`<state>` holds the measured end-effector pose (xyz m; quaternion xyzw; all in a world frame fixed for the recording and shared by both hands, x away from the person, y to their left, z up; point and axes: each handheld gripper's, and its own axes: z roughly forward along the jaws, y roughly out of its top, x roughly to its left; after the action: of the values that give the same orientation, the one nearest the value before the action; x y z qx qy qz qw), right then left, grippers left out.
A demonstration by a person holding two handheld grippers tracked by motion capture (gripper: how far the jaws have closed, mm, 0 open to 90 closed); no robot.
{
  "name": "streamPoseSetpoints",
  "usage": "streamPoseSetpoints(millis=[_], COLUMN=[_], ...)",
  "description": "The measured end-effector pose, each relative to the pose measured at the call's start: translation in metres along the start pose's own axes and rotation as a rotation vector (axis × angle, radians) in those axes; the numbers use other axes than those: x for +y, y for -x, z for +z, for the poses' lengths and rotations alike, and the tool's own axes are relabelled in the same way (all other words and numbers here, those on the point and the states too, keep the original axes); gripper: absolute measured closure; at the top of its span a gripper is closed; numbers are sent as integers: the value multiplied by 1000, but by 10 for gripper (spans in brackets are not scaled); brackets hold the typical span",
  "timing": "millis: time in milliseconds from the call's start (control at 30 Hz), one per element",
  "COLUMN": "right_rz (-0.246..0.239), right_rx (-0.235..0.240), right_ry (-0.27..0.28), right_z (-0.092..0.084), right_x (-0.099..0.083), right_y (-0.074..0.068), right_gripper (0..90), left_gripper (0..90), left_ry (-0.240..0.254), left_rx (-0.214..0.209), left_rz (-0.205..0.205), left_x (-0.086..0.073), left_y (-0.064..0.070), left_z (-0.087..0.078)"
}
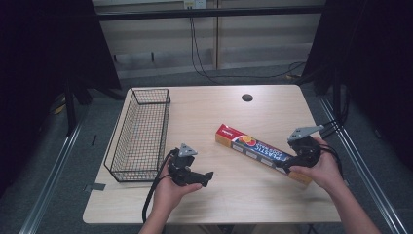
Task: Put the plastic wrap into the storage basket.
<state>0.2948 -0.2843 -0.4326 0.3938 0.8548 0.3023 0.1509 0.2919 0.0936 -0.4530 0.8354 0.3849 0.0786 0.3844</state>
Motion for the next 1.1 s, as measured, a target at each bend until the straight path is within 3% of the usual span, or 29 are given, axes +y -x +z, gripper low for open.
streamPoseSetpoints(millis=[100,367,400,433,467,500,533,600,633,733,1033,1100], right_rz=[3,8,8,5,0,-1,-4,-18,-9,-36,-45,-26], right_rx=[-2,-1,-1,2,7,9,13,12,30,45,53,61], right_ry=[-28,-84,-84,-83,-90,-103,-111,-117,-146,-143,-158,-164], right_z=[3,11,11,12,13,16,17,18,19,23,26,28], right_x=[-3,-10,-10,-11,-11,-10,-10,-10,-10,-11,-18,-19], right_y=[1,8,8,9,9,8,7,7,6,7,11,12], right_gripper=[88,115,115,119,126,131,139,140,152,166,213,224], left_gripper=[2,8,8,8,8,8,8,9,9,11,11,14], left_ry=[-17,-20,-33,-29,-45,-28,-46,-48,-50,-49,-55,-57], left_rx=[-8,-18,-16,-18,-26,-22,-25,-28,-31,-36,-44,-43], left_rz=[17,11,30,19,44,20,41,40,48,64,67,67], left_x=[1,6,7,8,9,10,12,13,15,19,21,21], left_y=[0,1,1,2,0,2,1,1,2,6,6,7], left_z=[3,11,11,13,13,17,18,19,20,26,29,28])
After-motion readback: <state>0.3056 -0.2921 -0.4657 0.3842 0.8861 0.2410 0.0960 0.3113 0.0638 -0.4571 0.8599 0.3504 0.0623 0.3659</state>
